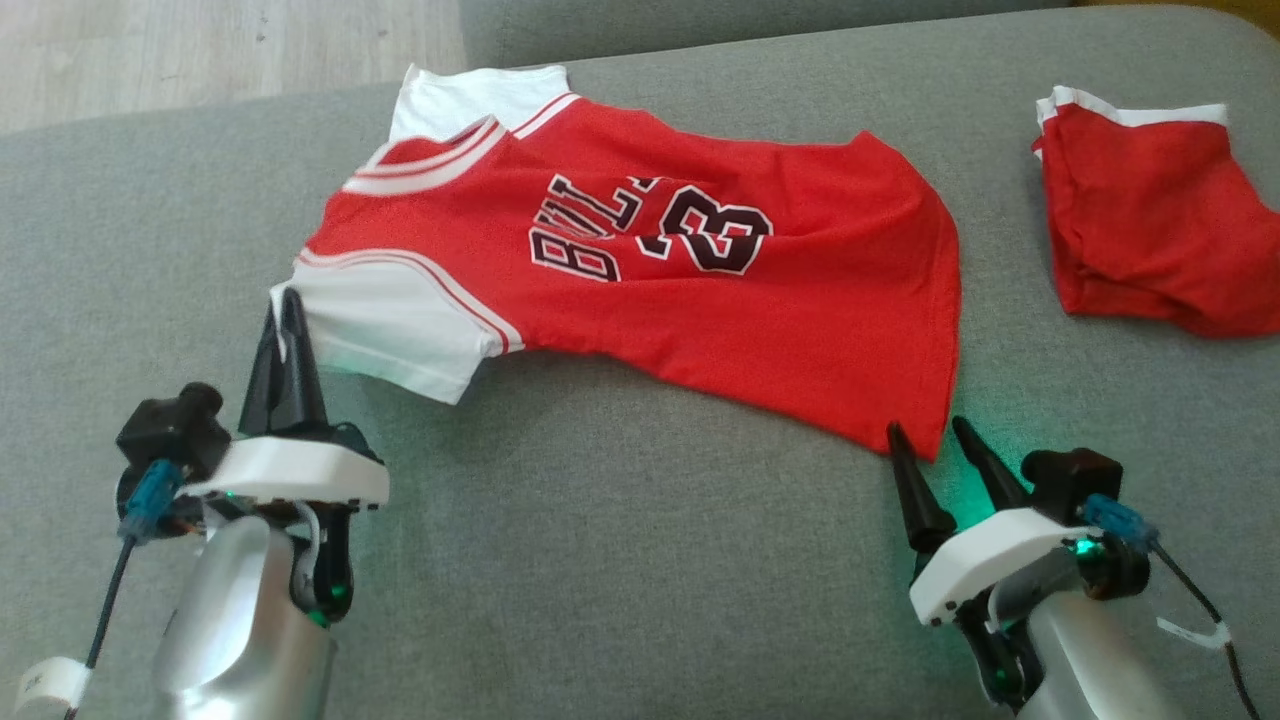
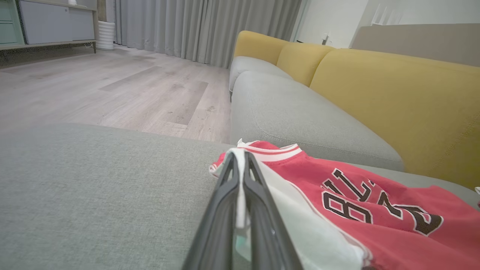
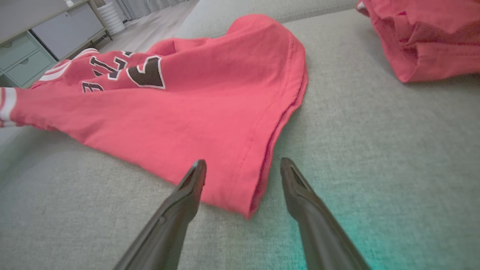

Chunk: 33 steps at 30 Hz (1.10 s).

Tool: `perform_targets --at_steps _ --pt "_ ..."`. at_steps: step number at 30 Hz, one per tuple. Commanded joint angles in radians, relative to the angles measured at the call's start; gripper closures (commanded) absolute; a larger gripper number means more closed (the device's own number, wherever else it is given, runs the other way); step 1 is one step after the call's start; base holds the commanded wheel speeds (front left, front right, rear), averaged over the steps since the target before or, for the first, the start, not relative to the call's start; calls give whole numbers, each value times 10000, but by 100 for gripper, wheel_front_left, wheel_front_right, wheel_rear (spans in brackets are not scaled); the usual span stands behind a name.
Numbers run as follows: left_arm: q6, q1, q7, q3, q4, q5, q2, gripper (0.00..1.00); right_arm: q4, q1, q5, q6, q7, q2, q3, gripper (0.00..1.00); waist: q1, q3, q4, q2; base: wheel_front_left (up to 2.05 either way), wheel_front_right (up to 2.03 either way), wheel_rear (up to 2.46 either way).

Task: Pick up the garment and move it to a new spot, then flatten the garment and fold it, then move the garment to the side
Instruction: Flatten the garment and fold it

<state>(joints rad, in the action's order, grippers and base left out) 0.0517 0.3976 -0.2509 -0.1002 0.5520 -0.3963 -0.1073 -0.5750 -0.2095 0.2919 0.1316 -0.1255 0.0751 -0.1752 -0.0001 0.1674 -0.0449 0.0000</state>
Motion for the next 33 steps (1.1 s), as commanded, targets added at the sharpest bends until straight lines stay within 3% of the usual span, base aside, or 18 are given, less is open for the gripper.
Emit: perform_targets --at_steps 1,13,14,15,22,33 --pt "-45 223 -107 366 -398 80 -163 100 207 -1 95 -9 31 -34 -223 0 1 -9 14 0 0 0 0" --pt "33 148 -108 382 -623 292 -9 100 -381 -351 931 -9 671 -151 -702 0 1 105 125 0 0 0 0" --pt "35 155 -108 392 -632 305 -13 100 -394 -388 1055 -9 724 -158 -824 42 1 124 132 0 0 0 0" --pt "38 164 -108 402 -641 316 -17 100 -388 -424 1156 -9 752 -161 -974 100 1 142 140 0 0 0 0" --pt "152 192 -108 643 -938 144 17 100 110 -673 1947 -9 300 63 -1811 100 1 74 167 0 0 0 0" --pt "595 323 -108 1149 -2800 -684 129 100 1949 -1777 2006 -9 -875 1240 -1971 100 1 -533 63 0 0 0 0"
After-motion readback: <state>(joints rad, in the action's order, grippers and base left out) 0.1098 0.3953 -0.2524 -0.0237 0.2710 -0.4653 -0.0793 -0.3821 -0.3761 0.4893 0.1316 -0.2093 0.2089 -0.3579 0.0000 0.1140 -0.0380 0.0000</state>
